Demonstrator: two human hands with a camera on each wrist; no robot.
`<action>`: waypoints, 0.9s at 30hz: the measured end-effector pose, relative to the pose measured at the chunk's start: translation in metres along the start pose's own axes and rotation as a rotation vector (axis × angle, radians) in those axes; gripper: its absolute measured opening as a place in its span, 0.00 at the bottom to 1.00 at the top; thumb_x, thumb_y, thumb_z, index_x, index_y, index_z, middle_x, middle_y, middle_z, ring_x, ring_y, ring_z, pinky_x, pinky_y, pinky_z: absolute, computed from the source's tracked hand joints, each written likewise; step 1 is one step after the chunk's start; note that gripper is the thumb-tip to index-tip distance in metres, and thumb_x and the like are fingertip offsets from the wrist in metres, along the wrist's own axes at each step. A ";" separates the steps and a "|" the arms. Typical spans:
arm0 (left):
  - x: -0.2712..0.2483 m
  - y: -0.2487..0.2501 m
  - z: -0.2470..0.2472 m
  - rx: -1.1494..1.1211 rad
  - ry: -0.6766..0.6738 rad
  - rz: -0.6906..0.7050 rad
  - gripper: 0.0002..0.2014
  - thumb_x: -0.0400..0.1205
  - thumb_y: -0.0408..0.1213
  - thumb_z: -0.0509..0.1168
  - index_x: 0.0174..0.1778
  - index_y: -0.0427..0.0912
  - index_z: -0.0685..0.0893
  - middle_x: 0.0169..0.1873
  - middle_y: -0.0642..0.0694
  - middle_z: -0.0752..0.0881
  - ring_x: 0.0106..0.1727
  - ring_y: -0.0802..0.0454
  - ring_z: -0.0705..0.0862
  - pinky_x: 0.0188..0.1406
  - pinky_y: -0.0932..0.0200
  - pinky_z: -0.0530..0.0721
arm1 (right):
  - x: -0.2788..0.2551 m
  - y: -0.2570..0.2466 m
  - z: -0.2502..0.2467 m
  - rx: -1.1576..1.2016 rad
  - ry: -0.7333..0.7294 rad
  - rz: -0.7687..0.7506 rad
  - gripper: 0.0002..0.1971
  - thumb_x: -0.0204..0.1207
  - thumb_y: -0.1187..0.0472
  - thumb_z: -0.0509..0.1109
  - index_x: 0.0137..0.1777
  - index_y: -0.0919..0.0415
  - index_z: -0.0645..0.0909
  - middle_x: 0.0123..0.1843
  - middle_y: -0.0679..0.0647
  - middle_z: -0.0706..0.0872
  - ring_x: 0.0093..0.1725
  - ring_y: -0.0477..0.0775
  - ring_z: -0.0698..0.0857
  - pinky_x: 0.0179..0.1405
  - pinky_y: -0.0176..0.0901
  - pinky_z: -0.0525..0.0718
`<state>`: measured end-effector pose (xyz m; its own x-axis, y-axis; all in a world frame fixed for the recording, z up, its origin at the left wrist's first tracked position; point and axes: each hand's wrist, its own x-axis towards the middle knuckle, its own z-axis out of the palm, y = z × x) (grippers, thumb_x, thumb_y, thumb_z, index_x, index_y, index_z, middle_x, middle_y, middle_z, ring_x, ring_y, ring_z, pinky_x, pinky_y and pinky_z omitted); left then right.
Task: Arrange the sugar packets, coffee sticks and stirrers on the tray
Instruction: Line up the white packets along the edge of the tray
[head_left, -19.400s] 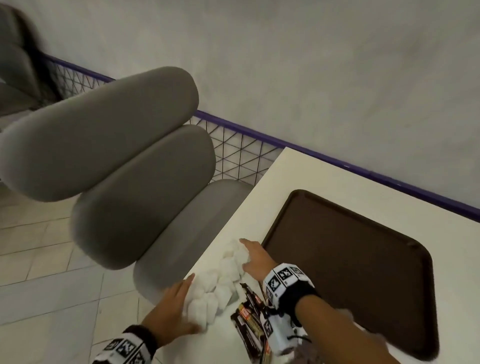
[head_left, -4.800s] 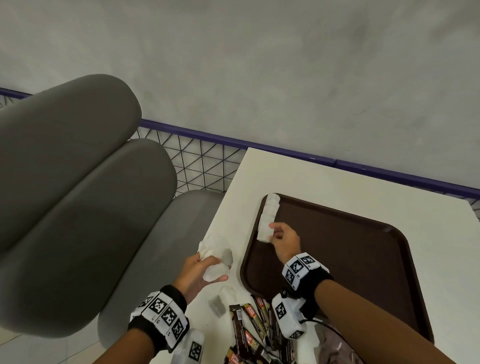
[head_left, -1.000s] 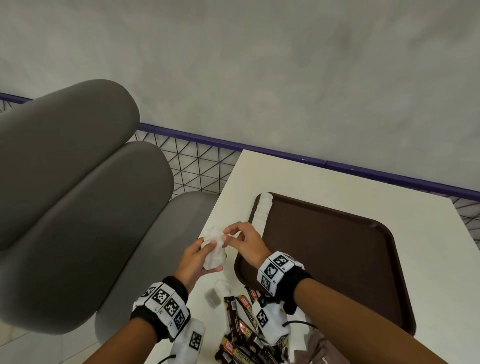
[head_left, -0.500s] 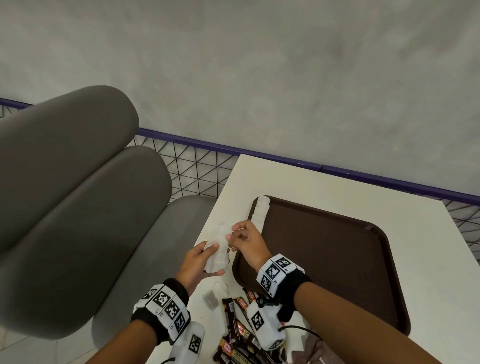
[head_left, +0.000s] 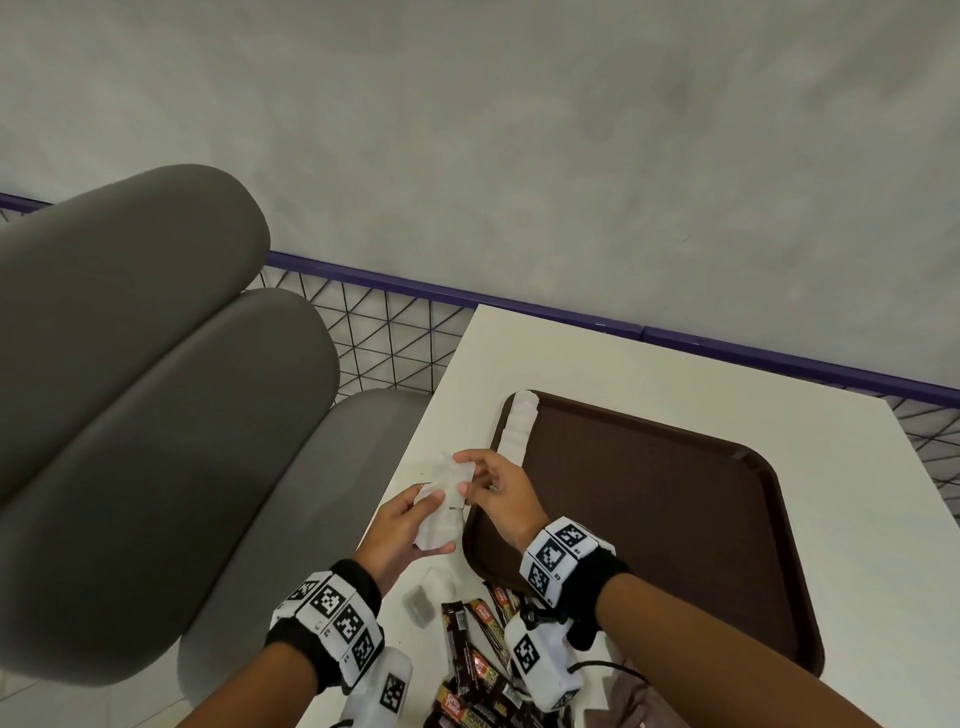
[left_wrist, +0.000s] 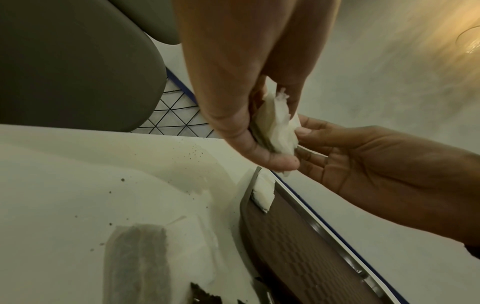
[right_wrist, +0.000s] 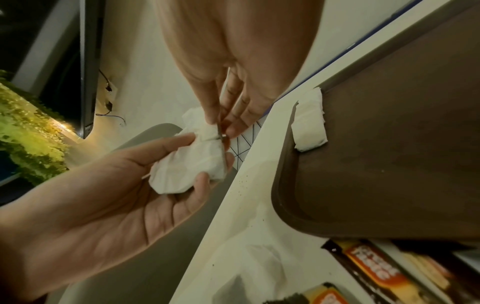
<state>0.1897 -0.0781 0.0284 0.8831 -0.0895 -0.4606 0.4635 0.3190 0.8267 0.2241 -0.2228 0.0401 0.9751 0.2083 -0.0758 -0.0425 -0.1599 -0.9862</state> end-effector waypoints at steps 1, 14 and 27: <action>0.001 0.000 0.000 0.002 -0.003 -0.005 0.11 0.83 0.36 0.63 0.59 0.37 0.83 0.57 0.32 0.85 0.60 0.33 0.83 0.40 0.48 0.87 | 0.001 0.001 -0.002 0.013 0.017 0.011 0.15 0.73 0.76 0.67 0.57 0.61 0.80 0.39 0.48 0.80 0.38 0.45 0.79 0.44 0.35 0.83; 0.002 -0.003 -0.018 -0.062 0.099 -0.041 0.11 0.83 0.36 0.61 0.58 0.37 0.81 0.54 0.33 0.86 0.54 0.36 0.85 0.37 0.49 0.90 | 0.025 0.052 -0.048 -0.245 0.293 0.225 0.17 0.73 0.80 0.61 0.54 0.62 0.81 0.41 0.54 0.80 0.41 0.52 0.81 0.46 0.43 0.84; 0.003 -0.003 -0.026 -0.126 0.126 -0.084 0.15 0.82 0.38 0.63 0.63 0.35 0.78 0.59 0.30 0.84 0.61 0.32 0.83 0.39 0.47 0.90 | 0.025 0.056 -0.026 -0.493 0.276 0.139 0.22 0.65 0.86 0.54 0.37 0.56 0.68 0.48 0.52 0.67 0.35 0.45 0.69 0.32 0.25 0.74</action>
<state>0.1886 -0.0549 0.0160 0.8218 -0.0044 -0.5697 0.5154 0.4318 0.7402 0.2521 -0.2518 -0.0127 0.9911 -0.0957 -0.0928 -0.1321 -0.6115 -0.7801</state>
